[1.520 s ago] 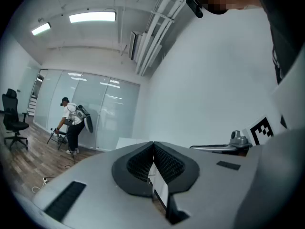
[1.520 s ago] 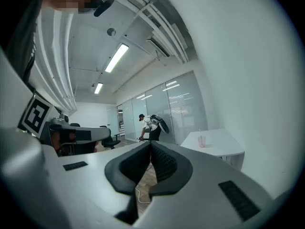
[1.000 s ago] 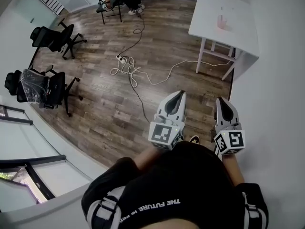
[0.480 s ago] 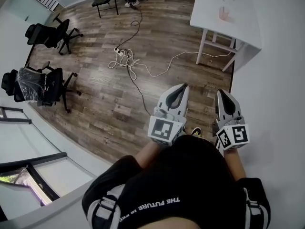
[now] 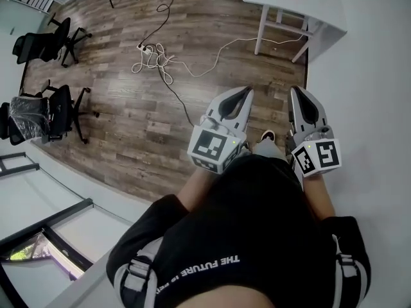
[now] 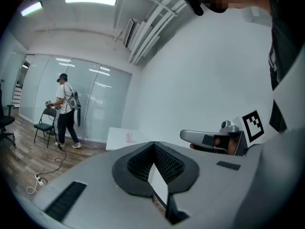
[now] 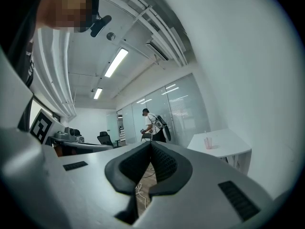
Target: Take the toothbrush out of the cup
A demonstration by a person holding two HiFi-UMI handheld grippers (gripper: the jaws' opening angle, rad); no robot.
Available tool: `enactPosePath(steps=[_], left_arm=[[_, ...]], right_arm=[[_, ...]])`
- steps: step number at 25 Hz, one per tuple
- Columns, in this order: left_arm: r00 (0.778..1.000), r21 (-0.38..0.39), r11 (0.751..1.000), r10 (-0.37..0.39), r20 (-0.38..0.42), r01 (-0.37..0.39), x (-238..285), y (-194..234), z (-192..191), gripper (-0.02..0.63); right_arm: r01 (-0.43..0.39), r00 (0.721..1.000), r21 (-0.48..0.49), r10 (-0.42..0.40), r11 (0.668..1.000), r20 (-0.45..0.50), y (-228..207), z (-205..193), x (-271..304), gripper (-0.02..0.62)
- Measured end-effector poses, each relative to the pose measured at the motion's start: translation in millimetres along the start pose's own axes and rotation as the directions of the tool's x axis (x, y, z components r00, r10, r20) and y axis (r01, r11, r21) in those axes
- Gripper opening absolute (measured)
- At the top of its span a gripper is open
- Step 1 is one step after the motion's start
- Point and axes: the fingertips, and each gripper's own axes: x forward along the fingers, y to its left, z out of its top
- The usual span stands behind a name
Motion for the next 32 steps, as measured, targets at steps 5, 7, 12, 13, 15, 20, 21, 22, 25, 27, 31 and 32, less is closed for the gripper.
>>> enactPosePath(steps=[5, 7, 12, 13, 15, 20, 21, 22, 25, 27, 31, 32], left_arm=[[1.000, -0.025, 1.000, 0.015, -0.001, -0.015, 0, 7, 1, 0.020], [1.000, -0.018, 1.000, 0.025, 0.008, -0.024, 5, 9, 2, 0.020], [0.999, 0.026, 0.999, 0.045, 0.018, -0.045, 23, 13, 5, 0.020], [0.999, 0.032, 0.998, 0.049, 0.020, -0.049, 28, 14, 6, 0.020], [0.998, 0.050, 0.997, 0.059, 0.024, -0.060, 36, 18, 8, 0.020], [0.994, 0.080, 0.991, 0.100, 0.040, -0.103, 66, 30, 18, 0.020], [0.993, 0.078, 0.990, 0.111, 0.045, -0.114, 75, 32, 19, 0.020], [0.991, 0.074, 0.989, 0.126, 0.047, -0.130, 84, 35, 21, 0.020], [0.985, 0.049, 0.985, 0.165, 0.049, -0.167, 110, 46, 25, 0.020], [0.986, 0.044, 0.986, 0.156, 0.066, -0.159, 131, 50, 28, 0.020], [0.987, 0.052, 0.987, 0.150, 0.062, -0.153, 172, 52, 34, 0.020], [0.987, 0.056, 0.987, 0.148, 0.060, -0.151, 179, 52, 35, 0.020]], right_arm=[[0.016, 1.000, 0.002, -0.016, 1.000, -0.012, -1, 3, 0, 0.015], [0.017, 1.000, 0.005, -0.017, 1.000, -0.012, -7, 0, 2, 0.016], [0.006, 1.000, 0.020, -0.005, 1.000, -0.011, -26, -6, 14, 0.015], [0.004, 1.000, 0.022, -0.004, 1.000, -0.011, -31, -6, 18, 0.015], [0.002, 1.000, 0.025, -0.002, 1.000, -0.010, -42, -7, 26, 0.015], [0.010, 1.000, 0.031, -0.010, 0.999, -0.016, -74, -7, 44, 0.015], [0.015, 1.000, 0.030, -0.014, 0.999, -0.019, -84, -8, 47, 0.015], [0.019, 1.000, 0.028, -0.019, 0.999, -0.021, -94, -8, 51, 0.016], [0.033, 0.999, 0.007, -0.033, 0.999, -0.021, -122, -5, 64, 0.015], [0.041, 0.999, -0.016, -0.041, 0.999, -0.019, -142, -1, 74, 0.015], [0.046, 0.999, -0.046, -0.046, 0.998, -0.011, -178, 5, 88, 0.016], [0.046, 0.999, -0.053, -0.047, 0.998, -0.010, -185, 5, 90, 0.015]])
